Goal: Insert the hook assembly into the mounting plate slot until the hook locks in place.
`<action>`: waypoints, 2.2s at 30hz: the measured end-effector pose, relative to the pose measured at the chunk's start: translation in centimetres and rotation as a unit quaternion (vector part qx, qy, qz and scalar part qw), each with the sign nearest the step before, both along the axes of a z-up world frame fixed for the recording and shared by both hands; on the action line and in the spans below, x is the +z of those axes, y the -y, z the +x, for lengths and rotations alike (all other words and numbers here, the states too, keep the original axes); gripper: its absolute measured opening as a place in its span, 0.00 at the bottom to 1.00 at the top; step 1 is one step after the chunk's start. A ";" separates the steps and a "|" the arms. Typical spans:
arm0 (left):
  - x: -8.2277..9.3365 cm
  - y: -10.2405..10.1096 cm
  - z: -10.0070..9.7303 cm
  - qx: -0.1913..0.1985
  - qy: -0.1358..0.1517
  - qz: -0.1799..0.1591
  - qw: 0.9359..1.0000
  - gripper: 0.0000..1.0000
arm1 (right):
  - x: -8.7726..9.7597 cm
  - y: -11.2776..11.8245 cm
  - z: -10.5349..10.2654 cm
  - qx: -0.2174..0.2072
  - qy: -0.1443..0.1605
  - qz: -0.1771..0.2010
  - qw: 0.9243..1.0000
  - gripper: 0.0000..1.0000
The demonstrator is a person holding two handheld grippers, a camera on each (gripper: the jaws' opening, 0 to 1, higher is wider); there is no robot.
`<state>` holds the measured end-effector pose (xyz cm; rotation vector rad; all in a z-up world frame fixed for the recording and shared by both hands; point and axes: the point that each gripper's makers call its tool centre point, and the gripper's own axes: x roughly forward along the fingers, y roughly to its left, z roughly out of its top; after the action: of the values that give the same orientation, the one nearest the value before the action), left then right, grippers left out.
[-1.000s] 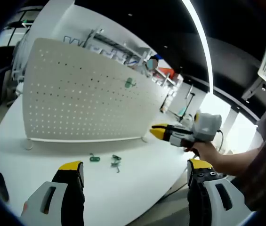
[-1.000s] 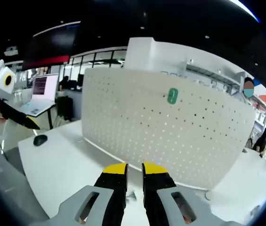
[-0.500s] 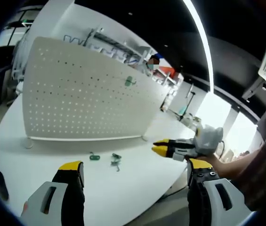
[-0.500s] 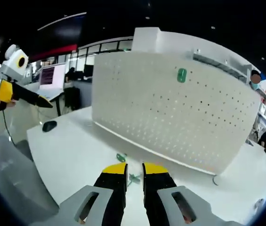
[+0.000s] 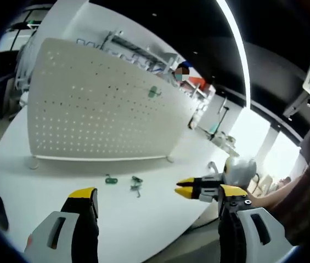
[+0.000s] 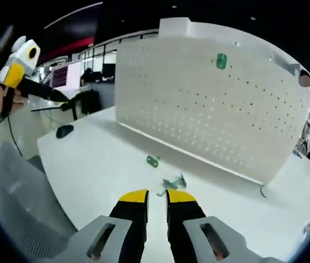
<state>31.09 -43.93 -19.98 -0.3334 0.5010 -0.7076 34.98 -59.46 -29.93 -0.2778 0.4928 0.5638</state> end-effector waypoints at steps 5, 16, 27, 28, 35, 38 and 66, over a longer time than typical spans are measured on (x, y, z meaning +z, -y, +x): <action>-0.2 -0.2 0.2 0.002 -0.003 0.001 1.000 0.92 | -1.2 -0.2 0.4 0.005 -0.013 -0.004 1.000 0.11; -0.8 -0.8 0.5 0.006 -0.011 0.003 1.000 0.92 | -4.6 -1.0 2.2 0.009 -0.052 -0.008 0.999 0.10; -1.4 -1.3 0.9 0.010 -0.021 0.005 1.000 0.92 | -7.8 -1.8 4.3 0.013 -0.083 -0.021 0.996 0.10; -1.5 -1.4 1.0 0.010 -0.022 0.005 1.000 0.92 | -8.0 -1.8 4.6 0.012 -0.085 -0.022 0.996 0.10; -1.9 -2.1 1.5 0.015 -0.028 0.008 0.999 0.92 | -9.4 -1.5 6.3 -0.003 -0.102 -0.019 0.995 0.10; -2.0 -2.2 1.7 0.015 -0.029 0.009 0.999 0.92 | -9.8 -1.7 6.8 -0.005 -0.106 -0.019 0.994 0.10; -2.9 -3.3 2.2 0.028 -0.038 0.014 0.999 0.91 | -13.0 -1.8 9.1 -0.055 -0.165 -0.005 0.985 0.08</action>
<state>33.31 -40.62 -22.87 -0.3484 0.5716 -0.6352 44.06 -57.63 -42.93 -0.1653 0.8274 0.5012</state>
